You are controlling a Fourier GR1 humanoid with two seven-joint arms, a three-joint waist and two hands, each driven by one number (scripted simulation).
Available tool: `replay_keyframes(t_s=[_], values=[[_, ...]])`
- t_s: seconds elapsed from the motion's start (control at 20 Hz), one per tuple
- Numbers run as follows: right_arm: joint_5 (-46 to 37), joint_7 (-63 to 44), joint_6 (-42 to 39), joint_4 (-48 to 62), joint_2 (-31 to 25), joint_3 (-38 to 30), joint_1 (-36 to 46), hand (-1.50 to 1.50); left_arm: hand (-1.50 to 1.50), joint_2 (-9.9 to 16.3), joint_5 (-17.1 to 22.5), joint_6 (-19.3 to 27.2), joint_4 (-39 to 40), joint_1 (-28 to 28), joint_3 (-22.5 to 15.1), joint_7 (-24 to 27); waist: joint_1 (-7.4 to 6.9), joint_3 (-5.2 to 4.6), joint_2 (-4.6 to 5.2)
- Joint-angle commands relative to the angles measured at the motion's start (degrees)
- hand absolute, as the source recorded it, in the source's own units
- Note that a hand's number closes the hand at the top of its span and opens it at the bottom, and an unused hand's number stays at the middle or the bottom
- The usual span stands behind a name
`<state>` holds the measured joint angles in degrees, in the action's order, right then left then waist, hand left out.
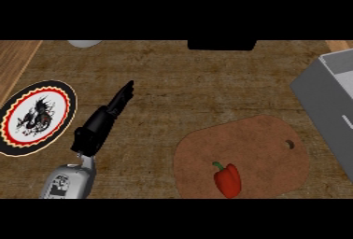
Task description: Pick the pear from the cutting board and place it in the cardboard box
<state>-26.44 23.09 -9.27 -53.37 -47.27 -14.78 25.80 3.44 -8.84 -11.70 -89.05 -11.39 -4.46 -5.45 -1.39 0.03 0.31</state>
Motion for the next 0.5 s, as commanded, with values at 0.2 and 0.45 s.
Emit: replay_keyframes(t_s=[0.2, 0.45], values=[[-0.6, 8.4, -3.5, 20.7, 0.9, -0.5, 9.9, -1.5, 0.0, 0.3, -0.4, 0.0, 0.4, -0.2, 0.5, 0.9, -0.02, 0.05, 0.13], [10.1, 11.2, -4.5, 23.4, 4.3, -10.0, 10.2, -1.5, 0.0, 0.0, -0.4, 0.3, 0.1, -0.4, 0.5, 0.8, 0.15, 0.13, 0.21]])
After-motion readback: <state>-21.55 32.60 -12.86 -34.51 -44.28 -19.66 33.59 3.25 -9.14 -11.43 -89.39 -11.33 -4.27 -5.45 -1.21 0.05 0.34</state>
